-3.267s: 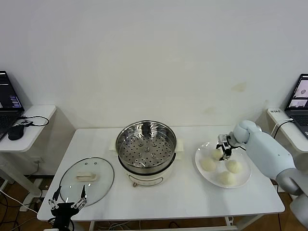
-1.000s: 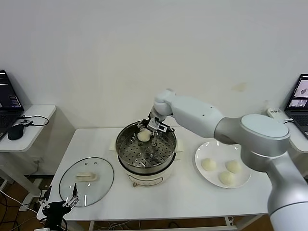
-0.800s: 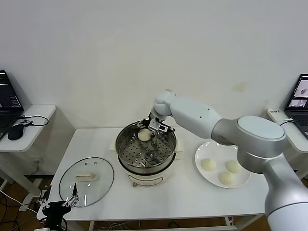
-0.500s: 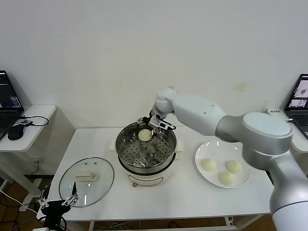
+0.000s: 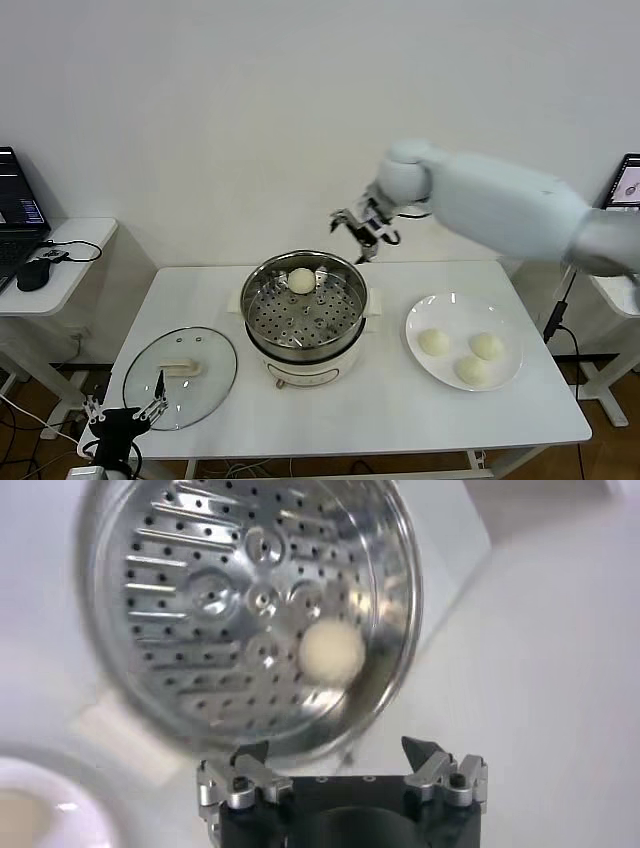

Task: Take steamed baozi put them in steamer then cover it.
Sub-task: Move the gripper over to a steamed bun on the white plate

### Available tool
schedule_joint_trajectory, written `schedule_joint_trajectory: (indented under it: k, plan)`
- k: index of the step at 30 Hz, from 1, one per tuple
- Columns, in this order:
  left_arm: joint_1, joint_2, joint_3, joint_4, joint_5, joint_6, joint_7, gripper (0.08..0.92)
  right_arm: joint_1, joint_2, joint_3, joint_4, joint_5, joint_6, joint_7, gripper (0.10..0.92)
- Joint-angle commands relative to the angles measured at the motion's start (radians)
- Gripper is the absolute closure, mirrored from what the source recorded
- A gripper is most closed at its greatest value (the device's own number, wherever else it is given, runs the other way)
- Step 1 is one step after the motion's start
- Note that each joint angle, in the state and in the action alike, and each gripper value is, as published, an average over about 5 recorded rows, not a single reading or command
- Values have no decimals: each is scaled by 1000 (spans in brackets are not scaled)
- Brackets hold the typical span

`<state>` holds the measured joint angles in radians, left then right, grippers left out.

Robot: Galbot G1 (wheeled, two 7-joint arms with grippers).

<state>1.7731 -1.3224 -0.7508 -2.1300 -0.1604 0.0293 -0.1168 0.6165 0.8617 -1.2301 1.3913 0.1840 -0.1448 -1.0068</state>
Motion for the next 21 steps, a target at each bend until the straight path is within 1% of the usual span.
schedule_joint_trajectory:
  k: [1, 7, 9, 15, 21]
  plan:
    - [-3, 9, 6, -2, 1, 1, 0, 177, -86, -384, 36, 248, -3, -180, -35, 203]
    - [-9, 21, 10, 14, 4, 0, 1, 177, -367, -411, 218, 186, -185, -137, -33, 203]
    - [-8, 22, 9, 19, 7, 0, 1, 177, -435, -399, 262, 155, -213, -132, -32, 203]
    - [-2, 22, 0, 33, 11, 0, 1, 177, -603, -314, 355, 65, -280, -124, -29, 203]
    - [6, 14, -7, 36, 22, 1, 4, 177, -672, -197, 389, -29, -330, -112, -27, 202]
